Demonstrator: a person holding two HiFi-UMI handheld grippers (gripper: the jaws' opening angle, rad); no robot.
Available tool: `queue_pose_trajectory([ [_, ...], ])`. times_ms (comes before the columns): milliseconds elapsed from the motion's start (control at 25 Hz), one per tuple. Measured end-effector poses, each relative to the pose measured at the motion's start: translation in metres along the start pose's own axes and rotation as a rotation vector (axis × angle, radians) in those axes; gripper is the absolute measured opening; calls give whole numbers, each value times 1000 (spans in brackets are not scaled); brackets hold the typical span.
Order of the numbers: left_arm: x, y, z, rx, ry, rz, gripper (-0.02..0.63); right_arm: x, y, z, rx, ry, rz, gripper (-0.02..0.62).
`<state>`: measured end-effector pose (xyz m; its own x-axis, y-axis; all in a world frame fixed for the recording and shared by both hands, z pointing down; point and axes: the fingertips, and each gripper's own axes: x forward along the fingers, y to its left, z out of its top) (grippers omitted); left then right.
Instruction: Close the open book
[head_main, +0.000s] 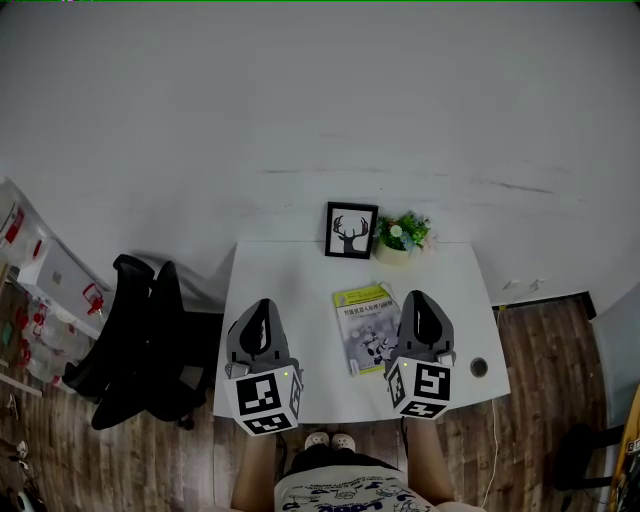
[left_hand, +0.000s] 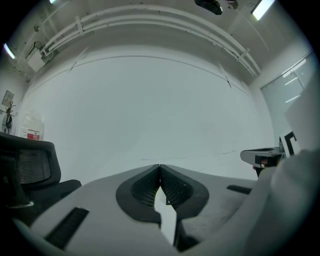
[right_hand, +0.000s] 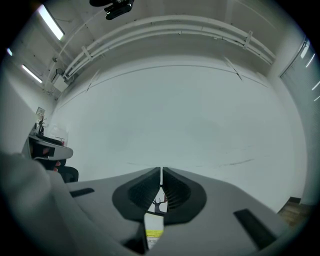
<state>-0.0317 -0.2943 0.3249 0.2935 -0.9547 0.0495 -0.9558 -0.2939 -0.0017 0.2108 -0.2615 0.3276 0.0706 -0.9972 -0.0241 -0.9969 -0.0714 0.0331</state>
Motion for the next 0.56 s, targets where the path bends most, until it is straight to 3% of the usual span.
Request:
queue_pose_trajectory([
  [560,1,4,0,-4,-5,11,24,0,2,0,-6,3,12,32],
])
